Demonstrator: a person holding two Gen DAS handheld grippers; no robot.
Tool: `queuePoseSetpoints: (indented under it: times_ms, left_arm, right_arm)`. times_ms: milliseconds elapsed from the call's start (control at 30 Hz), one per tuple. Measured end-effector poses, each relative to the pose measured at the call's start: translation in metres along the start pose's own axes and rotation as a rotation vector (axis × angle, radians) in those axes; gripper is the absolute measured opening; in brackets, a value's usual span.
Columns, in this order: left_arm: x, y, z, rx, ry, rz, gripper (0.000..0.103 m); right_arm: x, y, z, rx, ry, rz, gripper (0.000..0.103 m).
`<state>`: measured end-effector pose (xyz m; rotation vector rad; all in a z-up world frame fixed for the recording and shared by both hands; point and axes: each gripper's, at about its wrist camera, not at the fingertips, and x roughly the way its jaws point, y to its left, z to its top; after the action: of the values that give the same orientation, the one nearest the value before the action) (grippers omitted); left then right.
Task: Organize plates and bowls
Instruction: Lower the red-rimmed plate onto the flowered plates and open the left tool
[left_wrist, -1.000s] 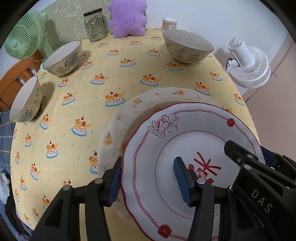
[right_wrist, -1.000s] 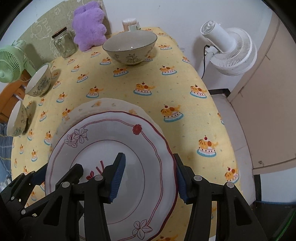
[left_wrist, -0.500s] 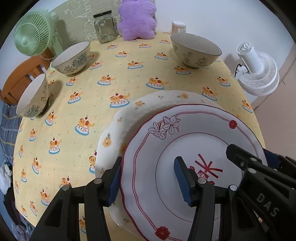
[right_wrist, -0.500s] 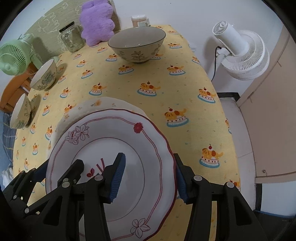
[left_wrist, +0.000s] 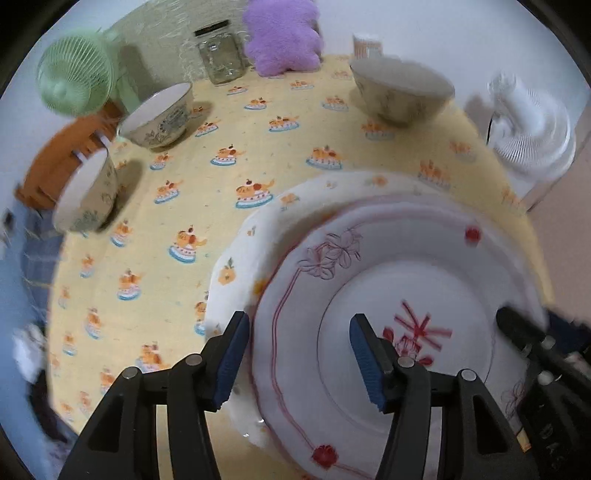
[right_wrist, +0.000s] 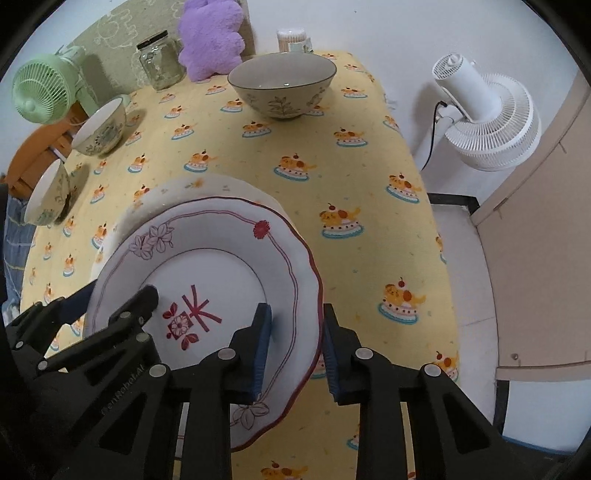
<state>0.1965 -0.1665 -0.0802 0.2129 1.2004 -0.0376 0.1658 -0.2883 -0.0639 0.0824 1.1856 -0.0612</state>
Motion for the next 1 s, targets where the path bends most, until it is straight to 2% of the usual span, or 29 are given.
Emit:
queuePoseSetpoints:
  times_ms: [100,400,567,700,767,800,833,900,1000]
  left_arm:
    - [0.0,0.0,-0.004,-0.008,0.015,-0.006,0.064]
    - [-0.005,0.024,-0.005,-0.107,0.004,-0.05,0.066]
    - [-0.006,0.034,-0.006,-0.139,-0.005,-0.082,0.069]
    - [-0.004,0.035,-0.007,-0.142,0.001,-0.095,0.07]
    - [-0.004,0.034,-0.008,-0.135,-0.003,-0.095,0.071]
    - [-0.004,0.034,-0.008,-0.132,-0.004,-0.096,0.072]
    - [-0.004,0.033,-0.009,-0.129,-0.005,-0.099,0.073]
    - [-0.004,0.031,-0.009,-0.127,-0.006,-0.105,0.074]
    - [-0.005,0.031,-0.01,-0.13,-0.003,-0.115,0.074]
  right_arm:
    - [-0.001,0.007,0.003,-0.043,-0.02,-0.03,0.026]
    - [0.016,0.018,0.017,-0.065,-0.003,0.004,0.029]
    - [0.021,0.028,0.023,-0.094,-0.004,-0.016,0.033]
    - [0.022,0.023,0.026,-0.059,-0.011,0.028,0.035]
    - [0.021,0.02,0.026,-0.045,-0.006,0.055,0.038]
    - [0.021,0.021,0.026,-0.041,0.001,0.064,0.046]
    - [0.02,0.021,0.026,-0.041,0.007,0.066,0.059]
    - [0.018,0.022,0.025,-0.035,0.003,0.087,0.063]
    - [0.016,0.022,0.024,-0.03,0.006,0.082,0.063]
